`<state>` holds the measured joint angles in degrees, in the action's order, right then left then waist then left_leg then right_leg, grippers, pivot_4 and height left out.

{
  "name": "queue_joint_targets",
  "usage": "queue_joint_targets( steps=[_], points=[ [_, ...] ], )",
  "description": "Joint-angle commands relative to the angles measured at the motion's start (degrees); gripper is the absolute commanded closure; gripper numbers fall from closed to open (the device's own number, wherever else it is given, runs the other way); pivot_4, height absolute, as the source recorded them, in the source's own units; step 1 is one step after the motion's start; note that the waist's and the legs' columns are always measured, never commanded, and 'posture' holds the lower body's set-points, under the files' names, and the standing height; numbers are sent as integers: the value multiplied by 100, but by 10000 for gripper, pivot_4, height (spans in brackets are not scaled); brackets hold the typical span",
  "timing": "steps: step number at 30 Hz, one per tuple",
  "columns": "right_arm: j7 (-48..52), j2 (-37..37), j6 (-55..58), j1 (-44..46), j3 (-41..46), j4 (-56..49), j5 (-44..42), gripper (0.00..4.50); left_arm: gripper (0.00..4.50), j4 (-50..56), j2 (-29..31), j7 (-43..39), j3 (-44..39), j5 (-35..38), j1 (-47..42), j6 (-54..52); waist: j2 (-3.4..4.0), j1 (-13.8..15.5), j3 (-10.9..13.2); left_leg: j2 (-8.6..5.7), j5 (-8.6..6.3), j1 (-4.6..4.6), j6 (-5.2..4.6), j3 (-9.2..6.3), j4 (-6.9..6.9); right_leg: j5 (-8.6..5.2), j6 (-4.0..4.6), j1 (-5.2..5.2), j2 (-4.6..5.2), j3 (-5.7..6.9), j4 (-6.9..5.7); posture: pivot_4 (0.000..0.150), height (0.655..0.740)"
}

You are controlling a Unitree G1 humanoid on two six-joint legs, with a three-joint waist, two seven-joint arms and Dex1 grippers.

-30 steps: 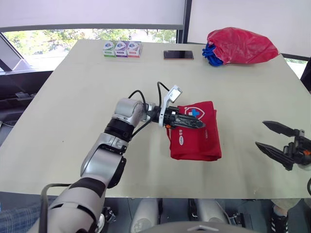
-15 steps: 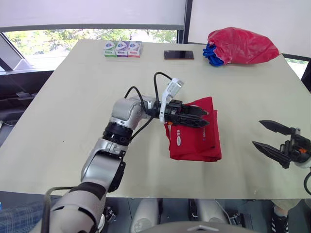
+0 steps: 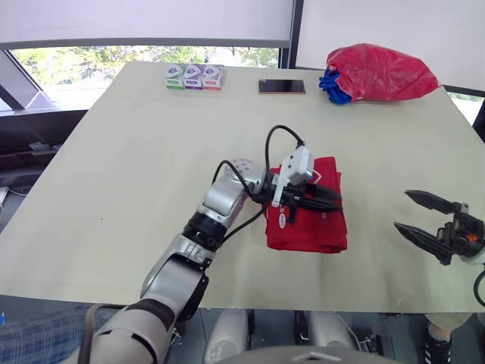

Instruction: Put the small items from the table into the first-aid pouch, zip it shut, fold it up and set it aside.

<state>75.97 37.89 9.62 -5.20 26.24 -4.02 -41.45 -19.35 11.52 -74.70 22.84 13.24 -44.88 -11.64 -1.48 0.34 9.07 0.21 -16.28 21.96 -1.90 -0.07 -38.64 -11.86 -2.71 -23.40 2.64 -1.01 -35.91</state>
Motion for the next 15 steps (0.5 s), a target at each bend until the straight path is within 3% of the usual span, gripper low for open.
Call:
queue_joint_targets(
  steps=[1, 7, 15],
  points=[
    [56, -4, -145, 38, 4, -41, -34, 0, 44010, -424, -64, 71, 307, -602, -50, 945, 1, 7, 0, 0, 0, 0, 0, 0, 0, 0, 0, 0, 0, 0, 0, 1500, 7400],
    [48, 6, -216, 30, -29, -2, -1, 0, 44010, -644, 6, -184, 697, -1045, 215, 1647, 15, 45, -11, 3, -2, -9, -4, 2, 0, 0, 0, 9, 1, -2, 2, 1500, 7400],
    [-26, -4, -201, -12, -51, -92, 5, 0, 44010, -516, 141, -512, 964, -1172, 451, 1630, 34, 39, -25, 6, -4, -14, -6, 2, 0, -1, 0, 13, 0, -1, 2, 1500, 7400]
  ],
)
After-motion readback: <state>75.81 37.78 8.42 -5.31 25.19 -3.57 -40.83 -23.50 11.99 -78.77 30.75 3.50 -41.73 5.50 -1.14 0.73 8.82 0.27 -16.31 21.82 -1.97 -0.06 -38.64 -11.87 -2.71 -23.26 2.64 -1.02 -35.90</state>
